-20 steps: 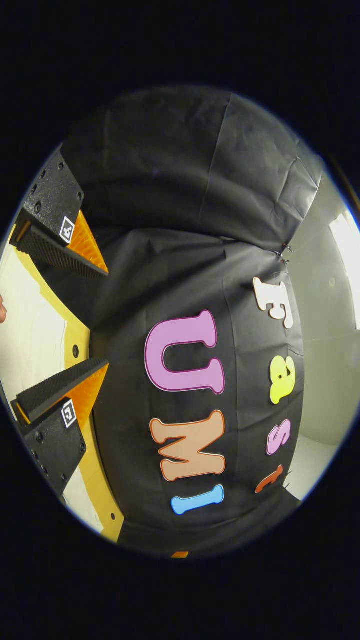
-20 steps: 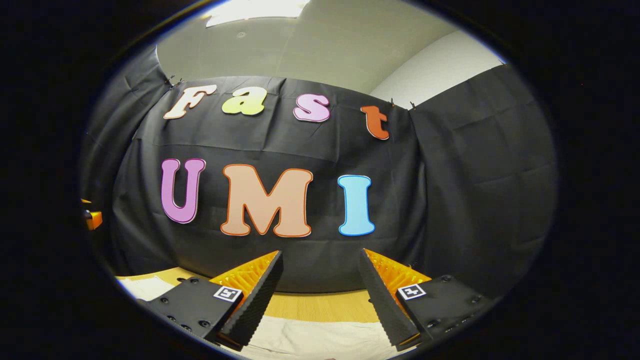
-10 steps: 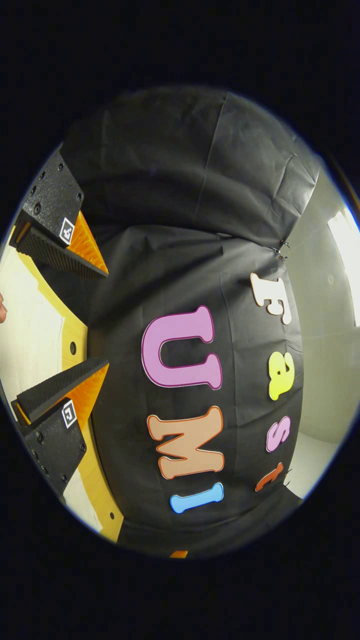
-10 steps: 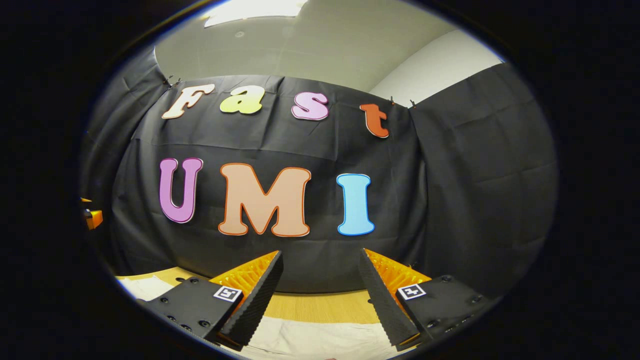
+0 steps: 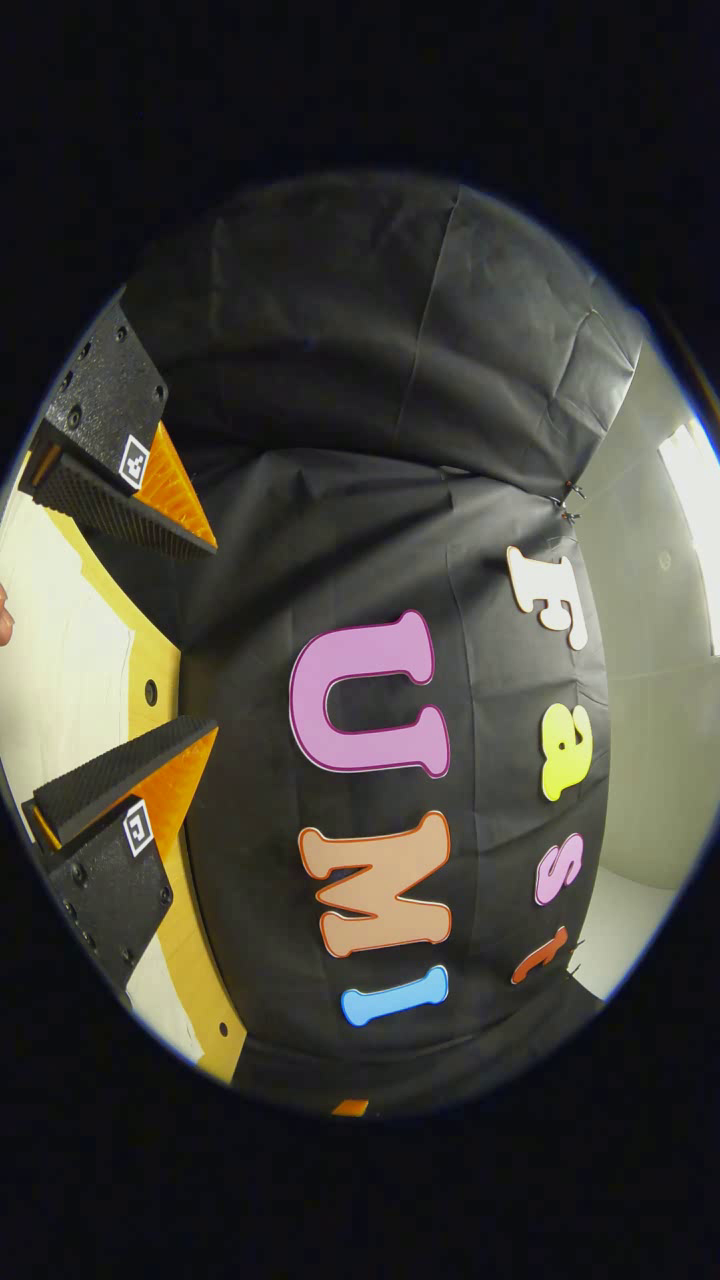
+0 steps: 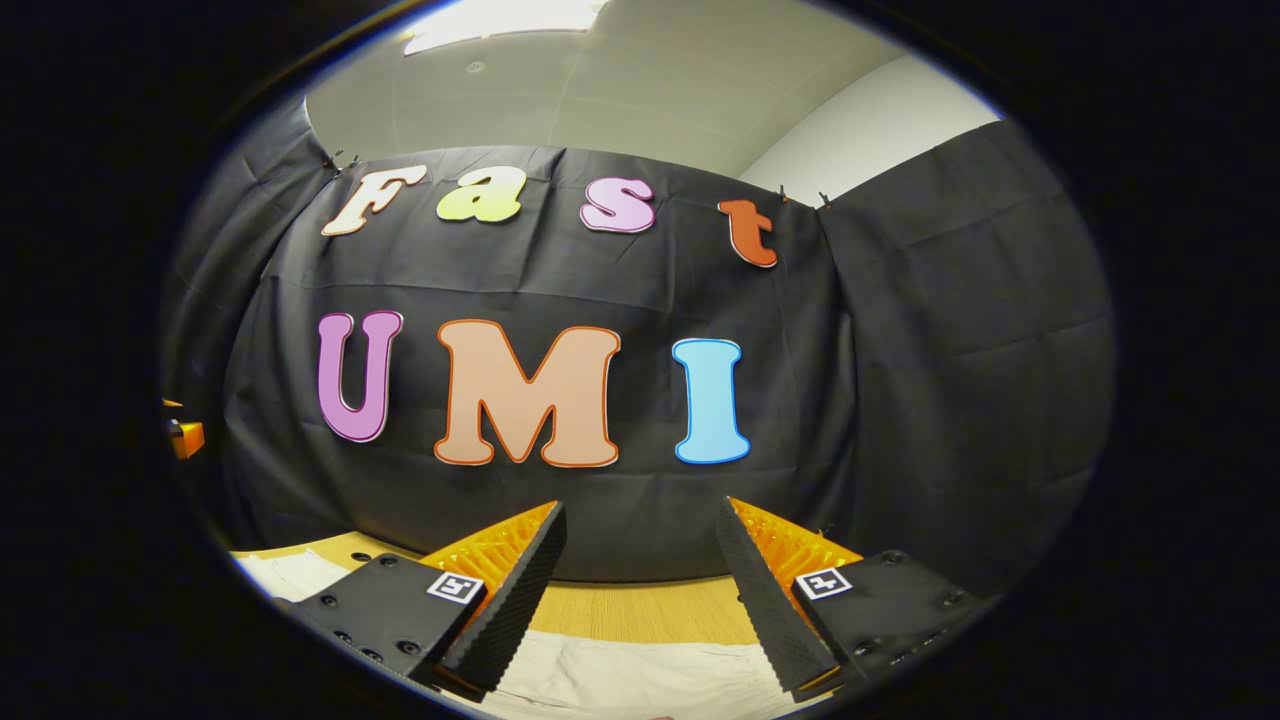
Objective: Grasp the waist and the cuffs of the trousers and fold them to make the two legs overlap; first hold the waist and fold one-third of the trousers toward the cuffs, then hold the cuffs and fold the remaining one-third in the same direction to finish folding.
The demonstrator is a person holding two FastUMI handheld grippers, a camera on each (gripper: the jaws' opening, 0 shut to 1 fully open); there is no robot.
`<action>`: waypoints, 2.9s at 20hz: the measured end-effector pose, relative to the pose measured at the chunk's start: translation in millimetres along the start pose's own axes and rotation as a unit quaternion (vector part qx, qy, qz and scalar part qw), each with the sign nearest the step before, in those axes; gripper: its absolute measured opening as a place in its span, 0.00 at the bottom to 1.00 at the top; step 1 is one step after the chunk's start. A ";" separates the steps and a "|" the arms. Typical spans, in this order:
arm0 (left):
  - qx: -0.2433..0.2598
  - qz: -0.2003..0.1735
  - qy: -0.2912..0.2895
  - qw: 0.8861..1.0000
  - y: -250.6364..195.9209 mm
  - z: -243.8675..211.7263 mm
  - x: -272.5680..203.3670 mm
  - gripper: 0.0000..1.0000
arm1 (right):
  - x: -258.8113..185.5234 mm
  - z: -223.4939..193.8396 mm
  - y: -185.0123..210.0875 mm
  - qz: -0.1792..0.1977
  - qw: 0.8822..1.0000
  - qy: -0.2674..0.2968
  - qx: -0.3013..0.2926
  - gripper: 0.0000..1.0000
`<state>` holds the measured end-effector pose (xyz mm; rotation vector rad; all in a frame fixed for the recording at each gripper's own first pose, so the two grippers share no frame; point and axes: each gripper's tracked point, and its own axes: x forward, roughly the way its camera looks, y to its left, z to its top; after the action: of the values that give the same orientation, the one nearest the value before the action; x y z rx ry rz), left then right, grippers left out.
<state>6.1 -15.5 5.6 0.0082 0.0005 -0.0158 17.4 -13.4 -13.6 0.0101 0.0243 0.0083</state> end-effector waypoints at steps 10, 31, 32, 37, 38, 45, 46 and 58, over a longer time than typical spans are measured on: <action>0.149 -0.079 0.021 0.985 -4.7 -34.9 -11.0 0.96 | 0.2 -12.0 -2.8 -0.007 1.000 0.008 0.006 0.97; 0.448 -0.347 0.206 0.798 -11.1 -254.8 -135.9 0.98 | -9.3 -63.0 -3.2 -0.002 0.999 0.052 -0.006 0.97; 0.460 -0.360 0.215 0.783 -8.5 -263.9 -144.5 0.97 | -10.7 -64.2 -3.5 -0.001 0.999 0.053 -0.010 0.97; 0.506 -0.408 0.245 0.719 5.5 -294.6 -176.6 0.97 | -13.8 -71.9 -5.3 0.000 0.998 0.059 -0.017 0.97; 0.511 -0.413 0.252 0.710 7.8 -300.0 -179.0 0.97 | -14.1 -72.2 -5.8 0.000 0.998 0.060 -0.018 0.97; 0.536 -0.442 0.265 0.668 10.3 -316.5 -182.3 0.94 | -16.7 -72.7 -18.2 -0.009 0.998 0.062 -0.031 0.97; 0.539 -0.446 0.264 0.664 8.6 -317.9 -179.8 0.92 | -18.0 -73.0 -20.3 -0.012 0.997 0.063 -0.032 0.97; 0.571 -0.440 0.235 0.652 -9.8 -328.8 -134.8 0.86 | -21.4 -72.3 -31.0 -0.017 0.996 0.066 -0.052 0.98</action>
<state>-129.0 -20.5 -323.2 1.3096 0.5298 -1.0099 -5.5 -43.8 -85.7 -0.0953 0.1566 -0.0242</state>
